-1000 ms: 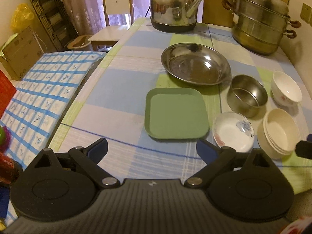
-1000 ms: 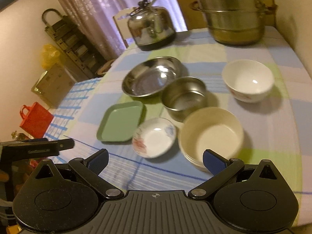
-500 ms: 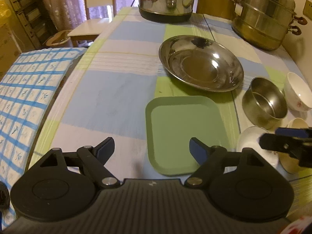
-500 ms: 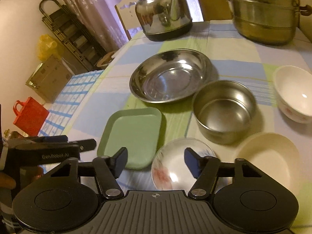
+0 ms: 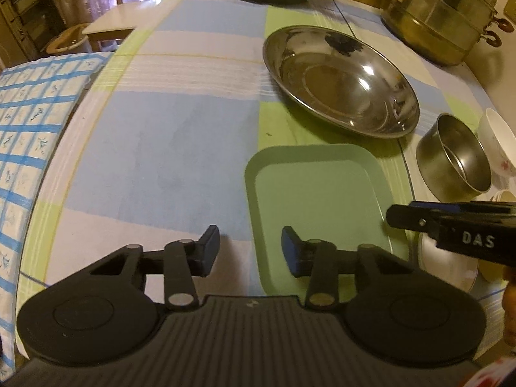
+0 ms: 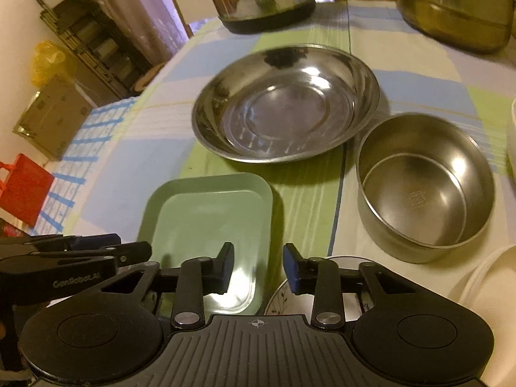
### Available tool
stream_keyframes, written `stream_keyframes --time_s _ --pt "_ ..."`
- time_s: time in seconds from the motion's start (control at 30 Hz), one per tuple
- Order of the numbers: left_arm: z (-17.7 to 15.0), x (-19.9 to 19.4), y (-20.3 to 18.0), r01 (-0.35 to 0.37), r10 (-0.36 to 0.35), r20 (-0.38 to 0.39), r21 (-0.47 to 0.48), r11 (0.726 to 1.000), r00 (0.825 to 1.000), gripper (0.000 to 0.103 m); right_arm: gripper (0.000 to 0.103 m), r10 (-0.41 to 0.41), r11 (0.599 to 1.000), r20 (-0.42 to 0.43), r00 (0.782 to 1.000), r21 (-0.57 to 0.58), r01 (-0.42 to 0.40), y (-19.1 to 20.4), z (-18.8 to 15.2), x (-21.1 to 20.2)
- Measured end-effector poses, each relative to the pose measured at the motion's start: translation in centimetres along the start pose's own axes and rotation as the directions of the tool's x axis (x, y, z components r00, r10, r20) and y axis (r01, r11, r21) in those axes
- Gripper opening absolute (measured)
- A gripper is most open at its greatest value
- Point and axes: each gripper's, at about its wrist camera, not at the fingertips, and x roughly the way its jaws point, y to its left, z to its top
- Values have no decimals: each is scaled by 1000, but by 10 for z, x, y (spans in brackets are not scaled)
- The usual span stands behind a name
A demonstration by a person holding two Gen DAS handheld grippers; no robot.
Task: Organize plates and bowls
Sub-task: 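Close the left gripper on the rim of the green tray, then carry the green tray with the left gripper and lower it into the steel plate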
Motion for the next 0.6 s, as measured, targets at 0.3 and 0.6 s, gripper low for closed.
stream_keyframes --time_s 0.3,0.6 --pt "7 9 7 48 -47 -33 16 999 998 18 18 -32 999 -43 999 24 33 8 0 12" --pt "12 13 9 75 -72 -48 63 995 996 8 7 -56 997 -56 997 47 59 11 -3 12"
